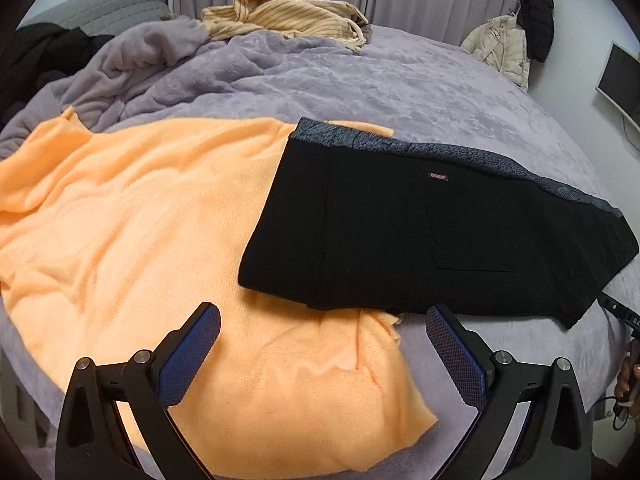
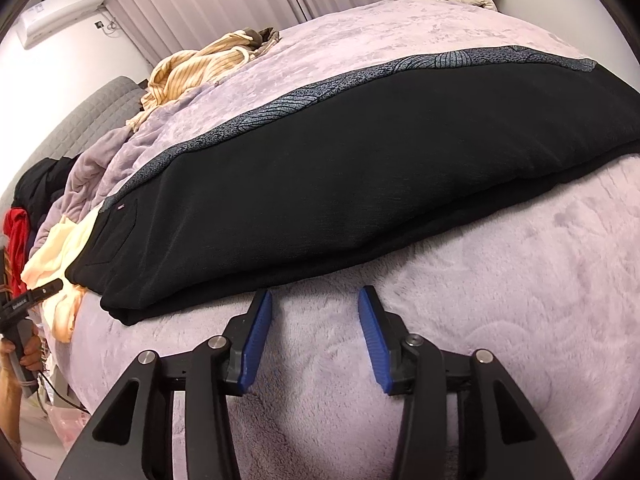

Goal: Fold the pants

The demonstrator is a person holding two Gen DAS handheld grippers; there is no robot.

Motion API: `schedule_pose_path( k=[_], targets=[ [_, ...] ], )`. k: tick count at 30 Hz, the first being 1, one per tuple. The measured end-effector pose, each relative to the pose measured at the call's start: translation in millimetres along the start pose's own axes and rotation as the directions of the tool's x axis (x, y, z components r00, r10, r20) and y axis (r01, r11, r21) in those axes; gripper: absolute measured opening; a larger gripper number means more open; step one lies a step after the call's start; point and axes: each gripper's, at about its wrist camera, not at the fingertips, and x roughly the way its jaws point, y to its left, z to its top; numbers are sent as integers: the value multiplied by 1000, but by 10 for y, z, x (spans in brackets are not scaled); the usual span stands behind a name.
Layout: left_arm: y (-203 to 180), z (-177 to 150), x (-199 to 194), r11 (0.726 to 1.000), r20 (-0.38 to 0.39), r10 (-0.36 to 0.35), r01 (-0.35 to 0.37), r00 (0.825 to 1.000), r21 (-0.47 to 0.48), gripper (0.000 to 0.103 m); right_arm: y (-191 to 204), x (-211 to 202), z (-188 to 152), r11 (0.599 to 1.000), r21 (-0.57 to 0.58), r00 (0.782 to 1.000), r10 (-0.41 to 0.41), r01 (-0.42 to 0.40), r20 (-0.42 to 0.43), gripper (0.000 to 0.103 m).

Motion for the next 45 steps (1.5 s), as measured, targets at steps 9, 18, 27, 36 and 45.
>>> schedule_pose_path(
  k=[9,18,27,36,45],
  targets=[
    [-1218,214,-242,988,88,-43,29,995,149,103,79,-176,-13,1000,-4,999,23,-23,-31,67],
    [-2465,344,-304,947,62,-171,146,983,286,103,-630,-1187,127,982,155,985,83,-107,152,62],
    [-3448,741,-440,931,88,-261,226,961,287,103,-1383,-2478,738,973,216,889,-23,-86,457,52],
    [-4315,949,315,950,64,-141,116,988,288,103,-2172,-1807,932,930,351,931,-32,-105,364,34],
    [-4451,881,1381,971,-61,-4,19,998,238,103,-2816,-1000,949,891,451,966,-72,-48,247,34]
  ],
)
